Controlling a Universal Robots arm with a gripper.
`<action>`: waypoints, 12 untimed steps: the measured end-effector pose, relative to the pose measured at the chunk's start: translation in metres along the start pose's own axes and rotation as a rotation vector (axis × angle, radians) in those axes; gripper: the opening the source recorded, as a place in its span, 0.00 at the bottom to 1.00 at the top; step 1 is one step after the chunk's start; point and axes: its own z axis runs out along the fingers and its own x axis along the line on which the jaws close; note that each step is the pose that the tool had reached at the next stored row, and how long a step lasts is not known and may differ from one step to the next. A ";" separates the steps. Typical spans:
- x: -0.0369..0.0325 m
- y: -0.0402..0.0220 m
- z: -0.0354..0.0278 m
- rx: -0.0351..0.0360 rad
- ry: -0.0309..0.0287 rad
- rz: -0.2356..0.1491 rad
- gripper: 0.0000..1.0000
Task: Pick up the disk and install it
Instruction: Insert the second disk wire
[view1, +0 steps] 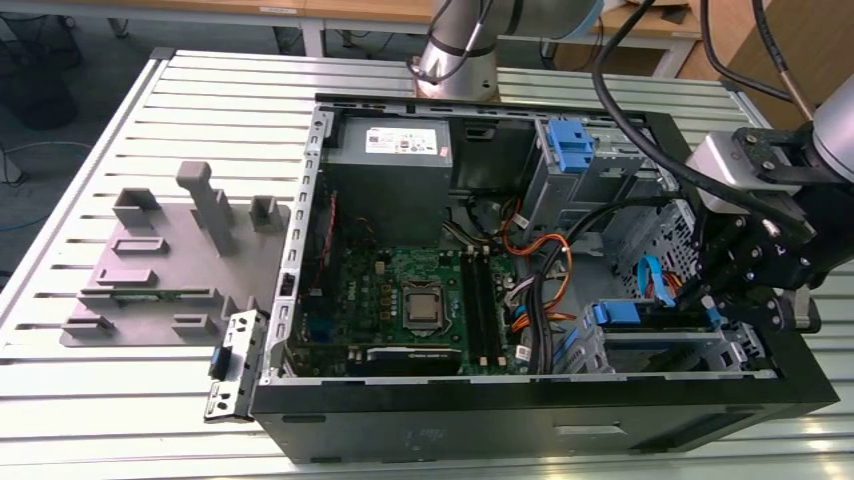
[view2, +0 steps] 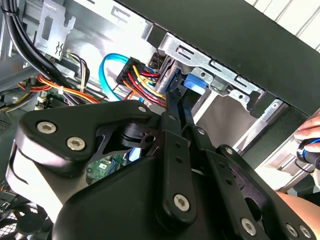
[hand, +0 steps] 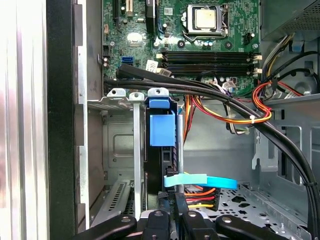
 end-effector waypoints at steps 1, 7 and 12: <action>0.0000 0.0000 0.0006 0.0000 -0.0002 0.000 0.16; 0.0001 0.0000 0.0024 0.0002 0.0001 0.000 0.16; 0.0003 0.0000 0.0041 0.0002 0.0003 0.000 0.16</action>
